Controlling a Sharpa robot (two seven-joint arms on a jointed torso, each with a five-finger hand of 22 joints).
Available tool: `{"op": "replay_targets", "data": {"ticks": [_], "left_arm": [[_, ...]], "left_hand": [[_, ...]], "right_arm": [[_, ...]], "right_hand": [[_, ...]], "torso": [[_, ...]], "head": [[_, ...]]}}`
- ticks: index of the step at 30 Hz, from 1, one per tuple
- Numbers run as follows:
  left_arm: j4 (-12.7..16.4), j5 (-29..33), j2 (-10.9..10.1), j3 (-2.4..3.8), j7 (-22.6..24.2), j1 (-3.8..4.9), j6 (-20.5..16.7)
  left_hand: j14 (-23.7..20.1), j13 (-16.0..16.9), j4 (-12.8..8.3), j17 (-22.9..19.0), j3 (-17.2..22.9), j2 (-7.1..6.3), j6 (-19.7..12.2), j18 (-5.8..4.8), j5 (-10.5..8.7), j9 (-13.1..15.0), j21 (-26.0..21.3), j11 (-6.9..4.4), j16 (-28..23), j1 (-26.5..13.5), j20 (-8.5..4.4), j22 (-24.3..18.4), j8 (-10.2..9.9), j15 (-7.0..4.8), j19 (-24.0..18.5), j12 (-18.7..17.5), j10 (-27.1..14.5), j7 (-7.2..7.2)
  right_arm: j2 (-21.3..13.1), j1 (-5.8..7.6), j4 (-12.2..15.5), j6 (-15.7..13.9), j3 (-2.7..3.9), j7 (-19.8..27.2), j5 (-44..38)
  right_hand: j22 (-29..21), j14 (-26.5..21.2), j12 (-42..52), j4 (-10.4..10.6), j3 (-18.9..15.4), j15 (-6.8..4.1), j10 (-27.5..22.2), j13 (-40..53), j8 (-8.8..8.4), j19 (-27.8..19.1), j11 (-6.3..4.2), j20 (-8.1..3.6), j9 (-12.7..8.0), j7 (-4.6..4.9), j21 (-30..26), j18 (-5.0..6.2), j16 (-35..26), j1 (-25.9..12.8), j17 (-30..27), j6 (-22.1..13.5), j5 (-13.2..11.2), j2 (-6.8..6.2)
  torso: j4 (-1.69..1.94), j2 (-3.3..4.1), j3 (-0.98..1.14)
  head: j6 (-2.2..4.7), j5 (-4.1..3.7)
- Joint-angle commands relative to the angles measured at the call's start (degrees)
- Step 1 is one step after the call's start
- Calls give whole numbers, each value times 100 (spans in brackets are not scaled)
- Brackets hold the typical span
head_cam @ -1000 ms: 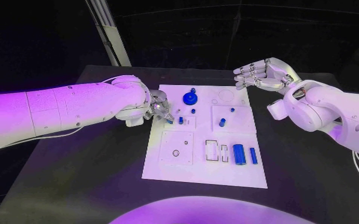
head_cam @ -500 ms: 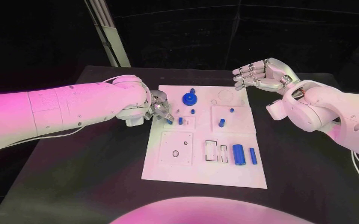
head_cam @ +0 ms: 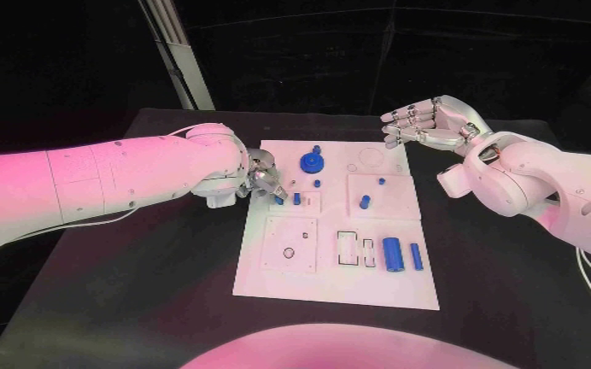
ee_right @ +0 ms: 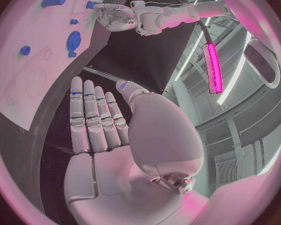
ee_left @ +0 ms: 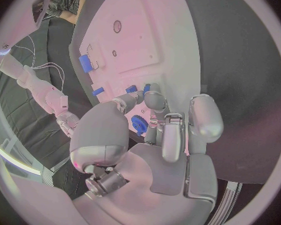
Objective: Assemble the parts on the task board
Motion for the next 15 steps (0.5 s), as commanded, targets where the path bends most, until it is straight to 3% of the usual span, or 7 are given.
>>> {"op": "replay_targets", "data": {"ticks": [1, 15], "left_arm": [[-2, -119, 15, -14, -86, -18, 129], [-48, -138, 44, -14, -96, -21, 67]], "left_hand": [[617, 14, 22, 1509, -90, -12, 11, 5, -19, -18, 25, 30, 36, -59, 3, 9, -30, -45, 46, 32, -8, 27], [617, 82, 189, 1509, -456, -26, 85, -3, -10, -92, 47, 24, 36, -159, -6, 47, -91, -51, 63, 65, 1, 19]], "right_arm": [[10, 11, 28, 74, 4, 15, 34], [13, 11, 52, 96, 4, 5, 34]], "right_hand": [[-16, -54, -35, -52, 0, 22, -34, -4, -23, 5, -2, 31, -8, 9, -44, 37, -28, -58, -13, -48, 31, -9], [-31, -83, -34, -68, -6, 31, -54, -3, -22, -2, 6, 40, -8, 17, -68, 36, -27, -68, -33, -68, 32, -2]], "torso": [[3, 2, -1], [1, -3, 2]], "head": [[-5, -1], [-23, -6]]}}
